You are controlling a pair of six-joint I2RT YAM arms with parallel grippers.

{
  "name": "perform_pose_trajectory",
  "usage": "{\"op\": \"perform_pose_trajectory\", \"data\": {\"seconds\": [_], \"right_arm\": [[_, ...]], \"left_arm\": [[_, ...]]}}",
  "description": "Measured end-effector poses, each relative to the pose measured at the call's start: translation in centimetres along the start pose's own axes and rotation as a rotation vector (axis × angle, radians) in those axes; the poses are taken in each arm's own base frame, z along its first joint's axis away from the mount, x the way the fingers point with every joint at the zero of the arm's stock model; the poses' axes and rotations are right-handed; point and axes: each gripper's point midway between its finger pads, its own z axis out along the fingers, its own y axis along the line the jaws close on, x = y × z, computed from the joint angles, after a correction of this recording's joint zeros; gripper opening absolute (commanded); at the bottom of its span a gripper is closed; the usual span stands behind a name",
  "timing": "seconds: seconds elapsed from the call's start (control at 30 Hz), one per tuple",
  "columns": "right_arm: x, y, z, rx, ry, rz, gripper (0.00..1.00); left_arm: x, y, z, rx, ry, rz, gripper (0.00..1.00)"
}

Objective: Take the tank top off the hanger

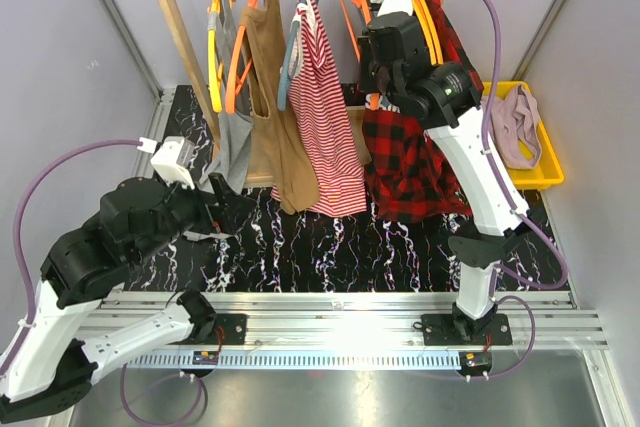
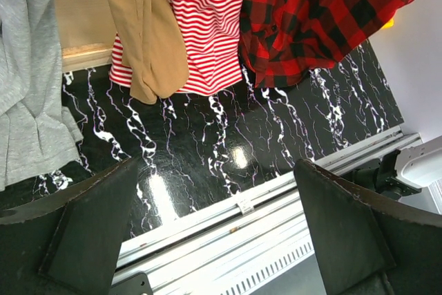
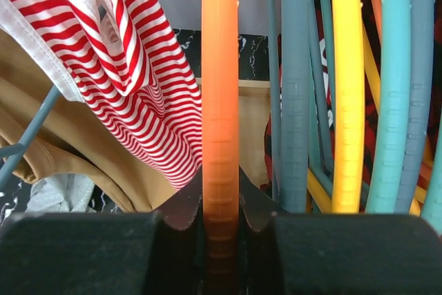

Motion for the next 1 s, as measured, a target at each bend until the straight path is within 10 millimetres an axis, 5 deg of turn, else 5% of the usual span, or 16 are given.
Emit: {"op": "perform_pose_trajectory", "data": {"seconds": [0.17, 0.43, 0.7, 0.83, 1.0], "right_arm": [[0.4, -0.1, -0.1, 0.002, 0.008, 0.001, 0.0], [-1.0, -0.2, -0.7, -0.008, -0.028, -0.004, 0.17], [0.8, -0.1, 0.5, 0.007, 0.031, -0.033, 0.2], [1.0, 0.0, 0.9, 0.006, 0.042, -0.032, 0.64], [1.4, 0.3, -0.3, -0.037, 0.064, -0.011, 0.93]], "left_arm": [[0.1, -0.2, -0.1, 0.013, -0.001, -0.003, 0.99], [0.2, -0.5, 0.0, 0.03, 0.009, -0.003, 0.99], [0.2, -0.6, -0.2, 0.04, 0.008, -0.004, 0.99], [0.2, -0.6, -0.4, 0.043, 0.004, -0.005, 0.99], [0.2, -0.6, -0.4, 0.045, 0.004, -0.005, 0.99]]}}
